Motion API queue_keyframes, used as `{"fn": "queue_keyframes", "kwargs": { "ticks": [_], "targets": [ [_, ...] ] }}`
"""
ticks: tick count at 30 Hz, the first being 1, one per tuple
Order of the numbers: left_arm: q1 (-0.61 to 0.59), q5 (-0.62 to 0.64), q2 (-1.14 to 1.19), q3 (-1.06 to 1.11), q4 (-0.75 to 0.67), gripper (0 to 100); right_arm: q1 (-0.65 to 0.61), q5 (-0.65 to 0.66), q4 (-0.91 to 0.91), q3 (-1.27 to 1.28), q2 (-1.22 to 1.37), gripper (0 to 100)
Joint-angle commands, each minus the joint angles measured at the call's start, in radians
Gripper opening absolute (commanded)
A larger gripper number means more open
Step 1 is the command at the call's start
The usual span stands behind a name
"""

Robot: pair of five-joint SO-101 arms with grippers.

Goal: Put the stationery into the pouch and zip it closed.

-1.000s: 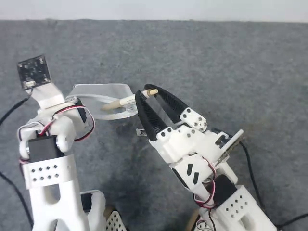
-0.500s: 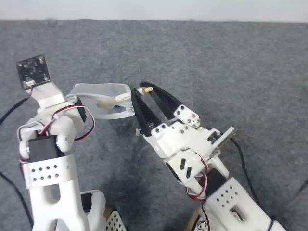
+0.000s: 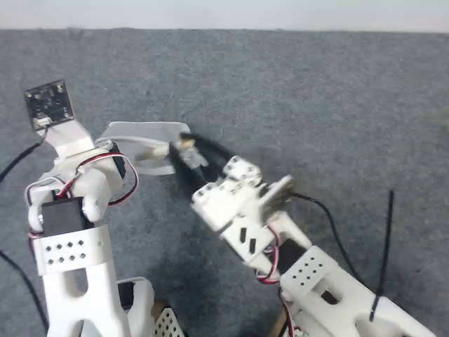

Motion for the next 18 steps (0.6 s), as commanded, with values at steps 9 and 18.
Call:
{"fn": "queue_keyframes", "kwargs": {
  "ticks": [9, 18],
  "targets": [
    [-0.003, -0.008, -0.002, -0.018, -0.037, 1, -0.093, 0.143, -0.016, -0.014, 0.038, 15.6],
    [-0.008, -0.009, -0.002, -0.018, -0.037, 1, -0.093, 0.138, 0.056, 0.0, 0.027, 13.8]
  ]
}}
